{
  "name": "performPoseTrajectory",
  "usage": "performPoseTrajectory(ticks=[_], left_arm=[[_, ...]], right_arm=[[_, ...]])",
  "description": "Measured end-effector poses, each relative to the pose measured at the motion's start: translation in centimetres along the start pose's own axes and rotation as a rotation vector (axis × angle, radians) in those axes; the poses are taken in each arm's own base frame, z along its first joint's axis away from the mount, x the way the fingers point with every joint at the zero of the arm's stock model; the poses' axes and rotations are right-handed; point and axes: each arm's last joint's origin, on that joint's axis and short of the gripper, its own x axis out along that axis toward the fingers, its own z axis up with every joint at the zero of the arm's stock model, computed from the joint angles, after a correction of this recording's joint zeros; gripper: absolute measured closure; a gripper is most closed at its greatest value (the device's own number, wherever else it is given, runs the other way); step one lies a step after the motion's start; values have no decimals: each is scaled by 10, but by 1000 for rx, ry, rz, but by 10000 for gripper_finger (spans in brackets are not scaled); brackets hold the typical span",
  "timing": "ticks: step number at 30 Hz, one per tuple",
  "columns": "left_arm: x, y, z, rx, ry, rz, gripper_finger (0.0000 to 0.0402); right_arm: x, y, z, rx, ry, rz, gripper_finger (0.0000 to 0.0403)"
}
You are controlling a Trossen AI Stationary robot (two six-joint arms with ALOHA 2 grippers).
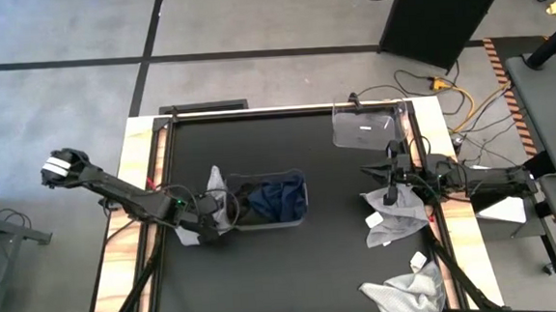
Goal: Sort towels by color in basket
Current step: Put the left gray towel into the top transparent bin
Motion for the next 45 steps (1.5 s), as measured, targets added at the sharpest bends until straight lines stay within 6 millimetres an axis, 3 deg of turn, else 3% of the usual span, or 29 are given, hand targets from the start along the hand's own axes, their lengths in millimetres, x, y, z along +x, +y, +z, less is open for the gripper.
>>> performPoseTrajectory(ticks=[4, 6, 9, 14, 19, 24, 31, 34, 37, 41, 45], left_arm=[[7, -6, 2, -9, 20, -2, 354], [5, -8, 3, -1, 53, 1, 384], [-7, -16, 8, 40, 147, -53, 380], [-49, -41, 27, 94, 340, -303, 392], [-84, -67, 39, 83, 463, -432, 395], [-104, -106, 64, 242, 198, -478, 397], [-115, -173, 127, 532, -272, -623, 397], [-106, -197, 157, 630, -394, -611, 397], [-83, -213, 185, 656, -475, -571, 397], [-37, -215, 220, 613, -514, -455, 394], [25, -204, 241, 559, -450, -368, 390]], right_arm=[[0, 0, 0, 0, 0, 0, 390], [0, 0, 0, 0, -1, 0, 390], [0, 0, 0, 0, 0, 0, 390], [0, 0, 0, 0, -1, 0, 390], [0, 0, 0, 0, 0, 0, 390], [0, 0, 0, 0, 0, 0, 390], [0, 0, 0, 0, 0, 0, 390], [0, 0, 0, 0, 0, -1, 390], [0, 0, 0, 0, 0, 0, 390], [0, 0, 0, 0, -1, 0, 390], [0, 0, 0, 0, 0, 0, 390]])
